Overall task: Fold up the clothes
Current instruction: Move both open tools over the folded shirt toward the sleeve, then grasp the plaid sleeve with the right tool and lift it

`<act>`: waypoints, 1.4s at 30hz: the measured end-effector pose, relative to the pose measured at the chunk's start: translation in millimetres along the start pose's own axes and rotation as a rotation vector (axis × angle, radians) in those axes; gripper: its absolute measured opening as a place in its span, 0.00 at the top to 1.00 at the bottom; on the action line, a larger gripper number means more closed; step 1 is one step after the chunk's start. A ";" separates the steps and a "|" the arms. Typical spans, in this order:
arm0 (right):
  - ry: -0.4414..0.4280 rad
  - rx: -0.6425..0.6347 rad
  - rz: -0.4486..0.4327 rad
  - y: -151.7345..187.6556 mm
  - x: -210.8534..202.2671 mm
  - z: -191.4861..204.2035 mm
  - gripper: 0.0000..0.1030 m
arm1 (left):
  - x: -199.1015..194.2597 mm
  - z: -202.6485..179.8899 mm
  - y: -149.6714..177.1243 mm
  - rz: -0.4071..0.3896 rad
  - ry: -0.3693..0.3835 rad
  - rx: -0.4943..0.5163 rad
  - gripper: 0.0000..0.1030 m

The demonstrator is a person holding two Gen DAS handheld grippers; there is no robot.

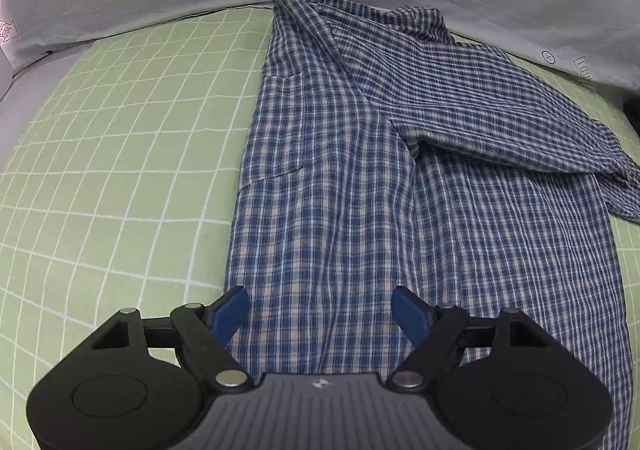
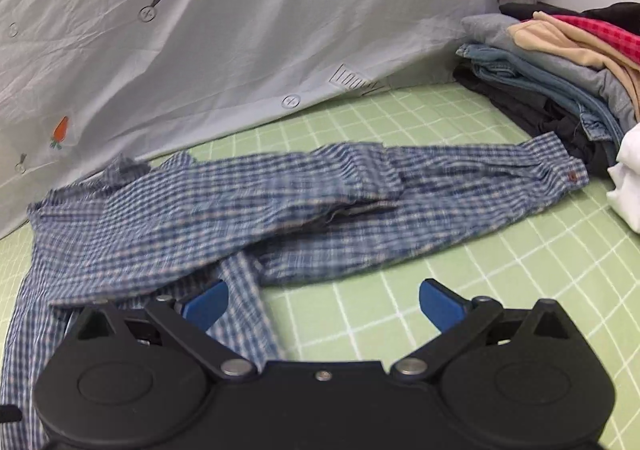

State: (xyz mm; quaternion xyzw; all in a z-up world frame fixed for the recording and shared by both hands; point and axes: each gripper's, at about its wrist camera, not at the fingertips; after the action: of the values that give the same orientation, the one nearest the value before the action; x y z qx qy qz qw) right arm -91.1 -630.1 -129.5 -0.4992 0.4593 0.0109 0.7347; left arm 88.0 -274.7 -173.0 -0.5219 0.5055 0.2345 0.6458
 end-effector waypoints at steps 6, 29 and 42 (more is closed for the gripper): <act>0.038 0.043 0.007 -46.5 67.4 -20.8 0.15 | 39.0 6.4 -41.0 0.019 -0.057 -0.019 0.23; -0.134 -0.246 -0.141 -51.7 34.0 29.1 0.86 | 24.2 7.5 -35.0 0.004 -0.051 -0.123 0.13; -0.365 -0.418 -0.189 12.5 -51.7 93.7 0.86 | -10.4 -16.3 39.6 0.037 -0.098 0.004 0.13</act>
State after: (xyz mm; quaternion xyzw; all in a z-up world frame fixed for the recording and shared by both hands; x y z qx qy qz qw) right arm -64.7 -531.3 -95.6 -0.6700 0.2589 0.1265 0.6841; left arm 44.5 -273.5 -180.0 -0.4991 0.4834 0.2708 0.6663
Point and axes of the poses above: each gripper's, at about its wrist camera, not at the fingertips, and x roughly the way its jaws point, z to its left, y to its underside, and after that the axes turned 6 degrees about -x, right-handed
